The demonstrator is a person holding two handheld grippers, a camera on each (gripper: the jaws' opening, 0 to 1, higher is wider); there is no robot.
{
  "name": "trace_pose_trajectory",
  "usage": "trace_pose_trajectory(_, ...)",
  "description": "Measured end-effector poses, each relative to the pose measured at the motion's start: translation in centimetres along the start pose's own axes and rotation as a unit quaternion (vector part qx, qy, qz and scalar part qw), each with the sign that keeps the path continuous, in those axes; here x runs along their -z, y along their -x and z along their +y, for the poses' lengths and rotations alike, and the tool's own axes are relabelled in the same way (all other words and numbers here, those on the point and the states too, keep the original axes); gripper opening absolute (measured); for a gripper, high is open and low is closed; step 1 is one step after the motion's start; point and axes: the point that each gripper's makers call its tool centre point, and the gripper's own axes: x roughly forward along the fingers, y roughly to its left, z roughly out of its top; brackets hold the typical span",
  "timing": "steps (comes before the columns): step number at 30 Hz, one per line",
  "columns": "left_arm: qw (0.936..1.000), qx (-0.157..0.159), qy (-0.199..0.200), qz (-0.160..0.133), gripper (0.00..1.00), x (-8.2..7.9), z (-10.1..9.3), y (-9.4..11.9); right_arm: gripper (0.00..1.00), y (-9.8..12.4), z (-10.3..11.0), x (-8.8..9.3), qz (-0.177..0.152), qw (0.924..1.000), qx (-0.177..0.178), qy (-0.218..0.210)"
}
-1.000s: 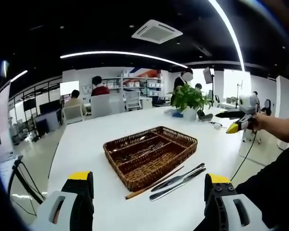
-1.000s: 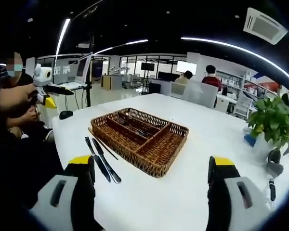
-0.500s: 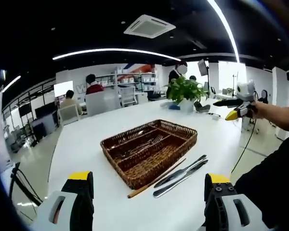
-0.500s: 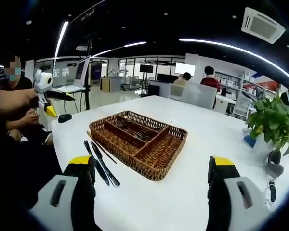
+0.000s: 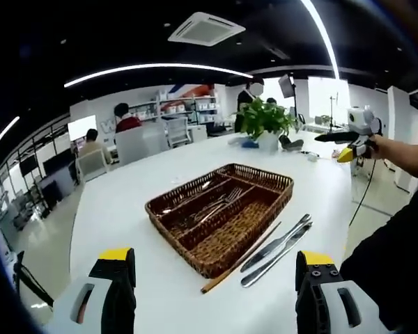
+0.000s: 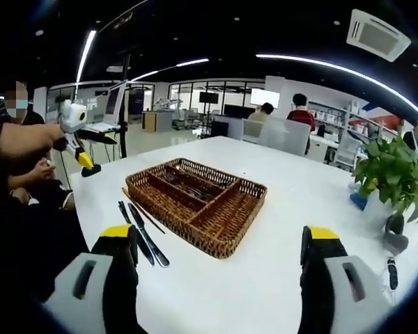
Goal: Arrange the knives, forks, and spoons in their matching storage slots by inserting each utensil handle-first until every utensil is classified and aligned in the correct compartment
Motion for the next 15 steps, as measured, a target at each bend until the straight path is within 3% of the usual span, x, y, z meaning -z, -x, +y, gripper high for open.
trace_pose_trajectory(4, 0.999, 0.013, -0.006, 0.043, 0.94, 2.4, 0.2, -1.0, 0.99, 0.0, 0.1, 0.4, 0.002, 1.0, 0.0, -0.003)
trace_pose_trajectory(7, 0.9986, 0.02, -0.007, 0.049, 0.93, 3.0, 0.3, -1.8, 0.99, 0.0, 0.2, 0.6, 0.005, 1.0, -0.001, -0.005)
trace_pose_trajectory(15, 0.9951, 0.041, 0.01, 0.09, 0.73, 6.2, 1.1, -5.0, 0.99, 0.3, -0.1, 1.5, 0.012, 0.9999, 0.004, -0.01)
